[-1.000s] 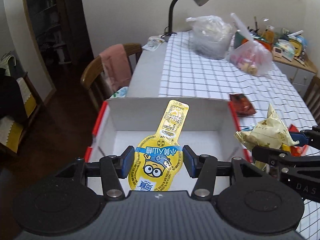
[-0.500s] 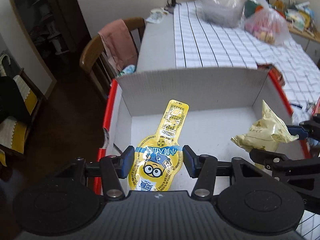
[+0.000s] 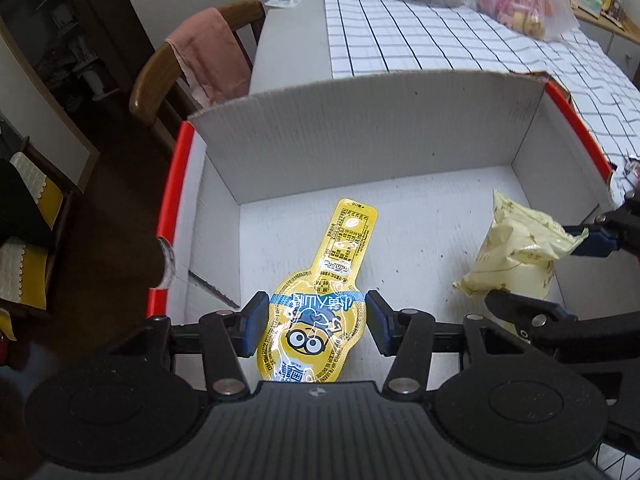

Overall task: Organize snacks
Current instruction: 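Carry both snacks over the red box and open both tools to drop them, then withdraw both tools from the box back toward the snack pile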

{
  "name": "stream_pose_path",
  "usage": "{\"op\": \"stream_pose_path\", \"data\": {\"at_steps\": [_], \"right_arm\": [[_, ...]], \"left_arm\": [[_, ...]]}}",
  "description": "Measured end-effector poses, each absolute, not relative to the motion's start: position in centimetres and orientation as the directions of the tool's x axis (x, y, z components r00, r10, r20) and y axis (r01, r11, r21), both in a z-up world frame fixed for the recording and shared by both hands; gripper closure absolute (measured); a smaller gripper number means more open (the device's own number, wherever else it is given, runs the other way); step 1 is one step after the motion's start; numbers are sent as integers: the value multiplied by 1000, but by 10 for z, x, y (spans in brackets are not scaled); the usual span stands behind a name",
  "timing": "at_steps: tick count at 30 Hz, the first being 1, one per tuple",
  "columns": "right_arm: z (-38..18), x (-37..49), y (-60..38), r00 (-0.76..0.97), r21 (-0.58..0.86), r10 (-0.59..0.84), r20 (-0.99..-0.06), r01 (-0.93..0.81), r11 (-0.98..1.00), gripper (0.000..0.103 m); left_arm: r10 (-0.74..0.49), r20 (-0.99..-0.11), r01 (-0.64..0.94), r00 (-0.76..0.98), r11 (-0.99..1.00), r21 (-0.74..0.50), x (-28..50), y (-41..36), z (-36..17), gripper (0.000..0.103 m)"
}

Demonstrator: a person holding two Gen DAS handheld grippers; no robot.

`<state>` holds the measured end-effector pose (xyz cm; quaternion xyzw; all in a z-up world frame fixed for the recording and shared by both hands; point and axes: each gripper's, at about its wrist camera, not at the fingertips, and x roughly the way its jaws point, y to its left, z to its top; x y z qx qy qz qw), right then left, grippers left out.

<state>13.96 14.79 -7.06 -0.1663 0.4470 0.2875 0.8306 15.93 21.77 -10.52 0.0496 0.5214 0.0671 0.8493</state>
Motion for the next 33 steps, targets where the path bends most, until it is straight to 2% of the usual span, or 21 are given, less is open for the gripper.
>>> {"op": "stream_pose_path", "data": {"at_steps": [10, 14, 18, 22, 27, 33], "right_arm": [[-71, 140, 151, 440, -41, 306, -844, -622, 782, 50], [-65, 139, 146, 456, -33, 314, -833, -606, 795, 39], [-55, 136, 138, 467, -4, 337, -818, -590, 807, 39], [-45, 132, 131, 477, 26, 357, -803, -571, 820, 38], [-32, 124, 117, 497, 66, 388, -776, -548, 834, 27], [-14, 111, 97, 530, 99, 422, -735, -531, 841, 23]], "left_arm": [[160, -883, -47, 442, 987, 156, 157, 216, -108, 51], [157, -877, -50, 454, 987, 151, 154, 217, -103, 51], [146, -863, -51, 484, 989, 138, 149, 217, -93, 46], [134, -850, -51, 509, 991, 126, 143, 217, -84, 46], [120, -832, -49, 542, 993, 111, 135, 215, -72, 45], [91, -807, -32, 584, 995, 89, 121, 209, -55, 43]]}}
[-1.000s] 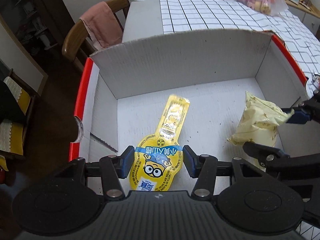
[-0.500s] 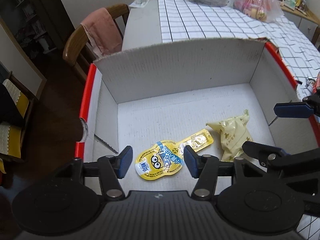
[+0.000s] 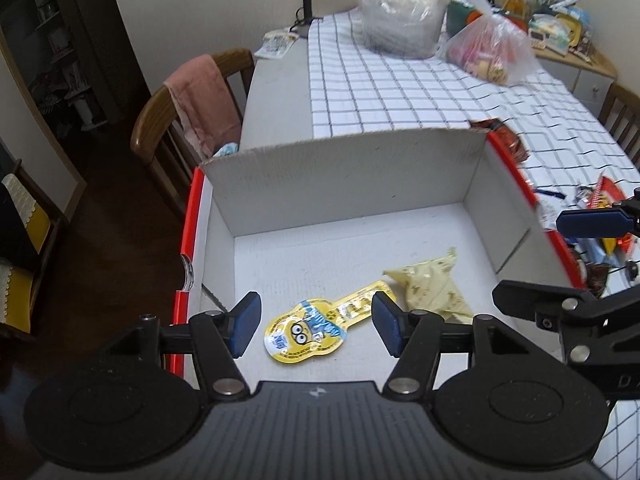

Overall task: Organize snacks
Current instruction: 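Withdraw both tools from the box back toward the snack pile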

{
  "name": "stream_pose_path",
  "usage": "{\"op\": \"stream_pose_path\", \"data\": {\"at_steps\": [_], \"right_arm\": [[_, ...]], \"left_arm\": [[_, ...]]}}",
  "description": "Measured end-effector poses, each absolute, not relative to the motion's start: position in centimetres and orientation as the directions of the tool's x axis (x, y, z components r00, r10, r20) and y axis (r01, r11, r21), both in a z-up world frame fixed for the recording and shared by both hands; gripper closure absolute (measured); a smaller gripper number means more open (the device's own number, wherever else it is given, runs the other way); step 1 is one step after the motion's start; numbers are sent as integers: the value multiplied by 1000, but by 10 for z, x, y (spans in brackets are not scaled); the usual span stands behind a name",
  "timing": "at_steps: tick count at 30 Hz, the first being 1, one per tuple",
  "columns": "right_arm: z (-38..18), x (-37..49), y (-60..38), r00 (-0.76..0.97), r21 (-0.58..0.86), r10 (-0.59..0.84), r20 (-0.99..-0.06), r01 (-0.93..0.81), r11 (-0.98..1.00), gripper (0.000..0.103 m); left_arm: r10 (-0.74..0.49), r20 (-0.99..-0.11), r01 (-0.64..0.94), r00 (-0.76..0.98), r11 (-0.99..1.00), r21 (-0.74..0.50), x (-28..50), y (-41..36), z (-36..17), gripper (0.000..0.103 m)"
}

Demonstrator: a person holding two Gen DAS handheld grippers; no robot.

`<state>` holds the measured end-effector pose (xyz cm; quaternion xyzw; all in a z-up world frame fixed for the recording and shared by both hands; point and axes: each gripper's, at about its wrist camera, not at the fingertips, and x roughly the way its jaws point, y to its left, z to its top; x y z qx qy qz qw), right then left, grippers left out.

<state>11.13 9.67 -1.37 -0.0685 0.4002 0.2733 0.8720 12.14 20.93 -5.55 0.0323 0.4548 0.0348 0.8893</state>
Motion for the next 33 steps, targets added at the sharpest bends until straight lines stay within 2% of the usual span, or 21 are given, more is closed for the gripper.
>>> {"op": "stream_pose_path", "data": {"at_steps": [17, 20, 27, 33], "right_arm": [[22, 78, 26, 614, 177, 488, -620, -496, 850, 9], [26, 71, 7, 626, 216, 519, -581, -496, 841, 1], [27, 63, -34, 647, 235, 522, -556, -481, 845, 0], [16, 59, -77, 665, 216, 477, -575, -439, 872, 0]], "left_arm": [[33, -718, 3, 696, 999, 49, 81, 165, -14, 32], [13, -703, 13, 711, 999, 31, 76, 153, -9, 29], [-31, -667, 37, 745, 999, -5, 67, 116, -4, 22], [-64, -669, 55, 740, 998, -35, 68, 81, -13, 20]]}}
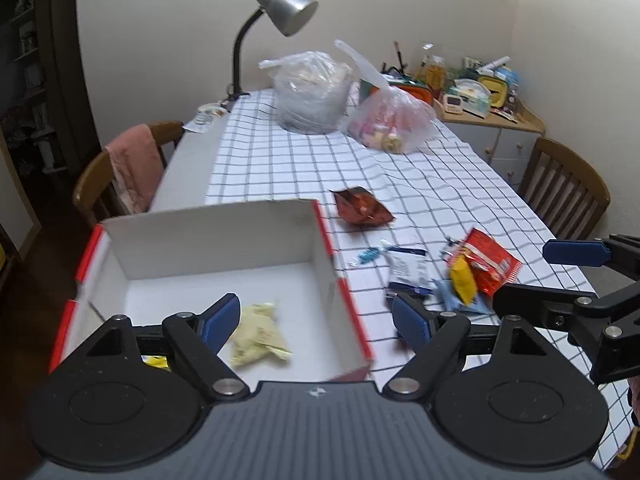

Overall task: Organize snacks
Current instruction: 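Withdraw both tools from the box back toward the snack pile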

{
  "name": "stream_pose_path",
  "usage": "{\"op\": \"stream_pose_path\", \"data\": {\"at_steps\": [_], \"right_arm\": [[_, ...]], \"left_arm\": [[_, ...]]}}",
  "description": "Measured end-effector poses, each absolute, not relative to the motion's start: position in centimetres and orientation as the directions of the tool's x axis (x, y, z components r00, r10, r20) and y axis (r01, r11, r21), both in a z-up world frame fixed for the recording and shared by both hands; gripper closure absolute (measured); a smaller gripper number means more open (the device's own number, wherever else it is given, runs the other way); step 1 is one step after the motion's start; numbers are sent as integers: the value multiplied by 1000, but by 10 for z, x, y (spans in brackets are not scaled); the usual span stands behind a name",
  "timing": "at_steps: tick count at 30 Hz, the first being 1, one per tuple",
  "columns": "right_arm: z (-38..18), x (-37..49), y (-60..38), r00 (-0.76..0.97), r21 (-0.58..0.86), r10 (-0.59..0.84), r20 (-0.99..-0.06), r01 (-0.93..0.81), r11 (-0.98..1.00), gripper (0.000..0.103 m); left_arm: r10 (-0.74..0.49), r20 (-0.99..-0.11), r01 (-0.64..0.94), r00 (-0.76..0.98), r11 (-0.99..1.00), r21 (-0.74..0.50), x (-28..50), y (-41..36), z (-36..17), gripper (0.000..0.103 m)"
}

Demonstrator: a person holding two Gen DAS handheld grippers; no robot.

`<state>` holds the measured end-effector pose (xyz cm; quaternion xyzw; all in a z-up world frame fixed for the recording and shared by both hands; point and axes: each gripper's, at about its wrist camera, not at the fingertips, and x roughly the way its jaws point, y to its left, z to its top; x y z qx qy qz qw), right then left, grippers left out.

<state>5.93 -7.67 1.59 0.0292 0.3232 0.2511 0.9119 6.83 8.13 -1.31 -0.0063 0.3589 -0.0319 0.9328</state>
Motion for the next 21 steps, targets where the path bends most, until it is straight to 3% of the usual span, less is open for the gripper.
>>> {"op": "stream_pose_path", "data": {"at_steps": [9, 21], "right_arm": [[-16, 62, -144, 649, 200, 408, -642, -371, 907, 0], [-66, 83, -191, 602, 153, 342, -721, -343, 927, 4]], "left_arm": [[-106, -700, 105, 707, 993, -44, 77, 25, -38, 19], [-69, -744, 132, 665, 991, 26, 95, -34, -83, 19]]}}
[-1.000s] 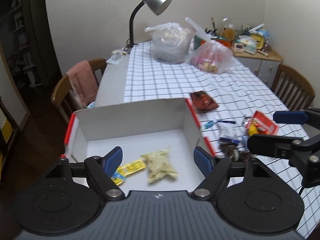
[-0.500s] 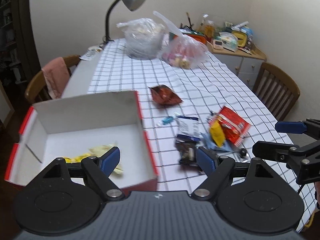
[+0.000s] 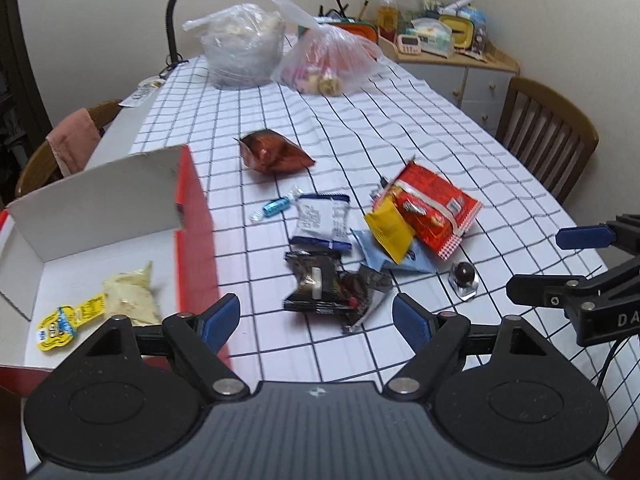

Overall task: Organize snacks
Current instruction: 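Withdraw both tools from the box back toward the snack pile, then grasp the dark chocolate wrapper with the left tool while the right tool grasps the foil chocolate ball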

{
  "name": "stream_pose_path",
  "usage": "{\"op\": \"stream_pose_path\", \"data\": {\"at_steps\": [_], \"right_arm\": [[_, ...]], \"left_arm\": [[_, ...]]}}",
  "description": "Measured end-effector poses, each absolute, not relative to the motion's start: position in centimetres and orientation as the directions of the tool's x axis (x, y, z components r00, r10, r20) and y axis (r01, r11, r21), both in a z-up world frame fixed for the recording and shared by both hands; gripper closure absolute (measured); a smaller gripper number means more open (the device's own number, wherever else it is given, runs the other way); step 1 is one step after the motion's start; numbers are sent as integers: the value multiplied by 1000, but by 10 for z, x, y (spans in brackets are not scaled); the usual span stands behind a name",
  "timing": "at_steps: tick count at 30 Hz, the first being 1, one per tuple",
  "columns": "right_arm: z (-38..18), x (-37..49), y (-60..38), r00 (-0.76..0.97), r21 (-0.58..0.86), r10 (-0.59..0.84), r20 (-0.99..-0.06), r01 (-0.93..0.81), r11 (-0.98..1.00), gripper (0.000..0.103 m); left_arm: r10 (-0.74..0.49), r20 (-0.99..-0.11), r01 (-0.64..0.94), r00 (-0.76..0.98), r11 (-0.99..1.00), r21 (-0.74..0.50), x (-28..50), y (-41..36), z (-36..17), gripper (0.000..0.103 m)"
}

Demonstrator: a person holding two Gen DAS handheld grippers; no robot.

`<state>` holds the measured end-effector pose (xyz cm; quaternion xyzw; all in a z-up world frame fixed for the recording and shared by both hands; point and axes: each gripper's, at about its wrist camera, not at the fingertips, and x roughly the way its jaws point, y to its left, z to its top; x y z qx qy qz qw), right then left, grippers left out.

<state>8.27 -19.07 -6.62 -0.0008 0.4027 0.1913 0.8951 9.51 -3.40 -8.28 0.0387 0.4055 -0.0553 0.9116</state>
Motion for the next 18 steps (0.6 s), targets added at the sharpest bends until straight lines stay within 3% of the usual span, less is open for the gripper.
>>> {"op": "stream_pose_path", "data": {"at_steps": [18], "right_arm": [[-125, 125, -186, 523, 76, 335, -784, -454, 888, 29]], "left_arm": [[27, -735, 171, 678, 966, 193, 127, -88, -125, 20]]}}
